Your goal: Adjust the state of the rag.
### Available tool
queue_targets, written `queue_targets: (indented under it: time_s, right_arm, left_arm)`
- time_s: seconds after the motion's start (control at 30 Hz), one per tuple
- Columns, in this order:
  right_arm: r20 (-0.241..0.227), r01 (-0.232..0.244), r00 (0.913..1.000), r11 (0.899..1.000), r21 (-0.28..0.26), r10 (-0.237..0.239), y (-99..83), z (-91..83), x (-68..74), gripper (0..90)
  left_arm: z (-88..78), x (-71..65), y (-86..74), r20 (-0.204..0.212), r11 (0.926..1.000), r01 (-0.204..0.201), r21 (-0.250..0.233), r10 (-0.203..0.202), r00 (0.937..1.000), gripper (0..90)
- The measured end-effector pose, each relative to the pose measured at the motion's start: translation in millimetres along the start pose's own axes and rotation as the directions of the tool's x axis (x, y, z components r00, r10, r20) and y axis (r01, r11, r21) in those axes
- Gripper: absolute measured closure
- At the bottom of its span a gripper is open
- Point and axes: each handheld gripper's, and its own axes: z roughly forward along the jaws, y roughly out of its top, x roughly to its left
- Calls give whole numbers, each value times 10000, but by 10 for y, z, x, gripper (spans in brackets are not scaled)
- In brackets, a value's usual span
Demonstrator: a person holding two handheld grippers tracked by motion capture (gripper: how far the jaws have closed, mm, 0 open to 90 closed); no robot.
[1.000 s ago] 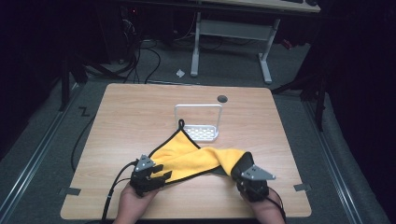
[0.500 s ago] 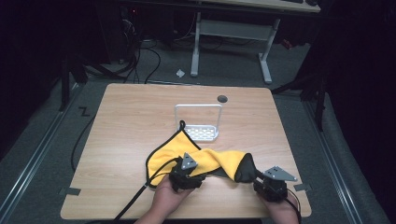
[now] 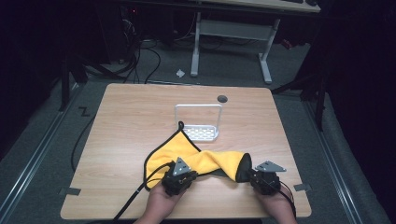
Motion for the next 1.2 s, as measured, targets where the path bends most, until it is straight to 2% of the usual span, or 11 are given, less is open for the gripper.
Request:
queue_targets:
  time_s: [0.17, 0.33, 0.43, 0.57, 0.67, 0.73, 0.83, 0.93, 0.97, 1.1, 1.2]
  right_arm:
    - [650, 159, 9978, 9998, -140, -150, 119, 144, -63, 821]
    - [1708, 43, 9853, 9994, -336, 15, 303, 306, -310, 824]
    - [1963, -34, 9802, 9945, -1050, 241, 485, 235, -413, 813]
    - [2541, -26, 9660, 9846, -1749, 476, 648, 33, -466, 763]
    - [2519, -203, 9656, 9848, -1726, 641, 626, -38, -535, 745]
    - [2287, -233, 9715, 9850, -1709, 626, 590, -62, -519, 723]
    - [1663, -176, 9849, 9845, -1747, 472, 569, -79, -350, 687]
    - [995, 227, 9950, 9886, -1487, -78, 523, -24, -121, 650]
    - [829, 405, 9961, 9929, -1122, -313, 478, 30, -44, 643]
    - [623, 563, 9965, 9983, -147, -553, 241, 145, 33, 648]
    - [402, 331, 9986, 9994, -23, -330, 126, 119, -7, 657]
  left_arm:
    - [-154, 6, -213, 277, 9991, 189, 388, -200, 9994, 858]
    - [-269, 7, -339, 162, 9967, 64, 805, -77, 9998, 860]
    - [-339, 53, -313, 427, 9973, 493, 539, -516, 9978, 860]
    - [-317, 55, -362, 414, 9951, 440, 889, -478, 9980, 860]
    - [-297, 24, -387, 911, 9928, 711, 968, -800, 9926, 854]
    - [-278, -53, -378, 1162, 9929, 544, 1062, -667, 9910, 851]
    - [-246, -116, -362, 1476, 9933, 415, 1075, -572, 9874, 823]
    - [-278, -102, -291, 1558, 9954, 469, 838, -596, 9860, 650]
    - [-306, -85, -266, 1528, 9962, 484, 718, -589, 9865, 614]
    - [-506, 134, -91, 1416, 9950, 998, -68, -979, 9851, 548]
    - [-575, 398, 57, 862, 9894, 1347, -549, -1297, 9878, 572]
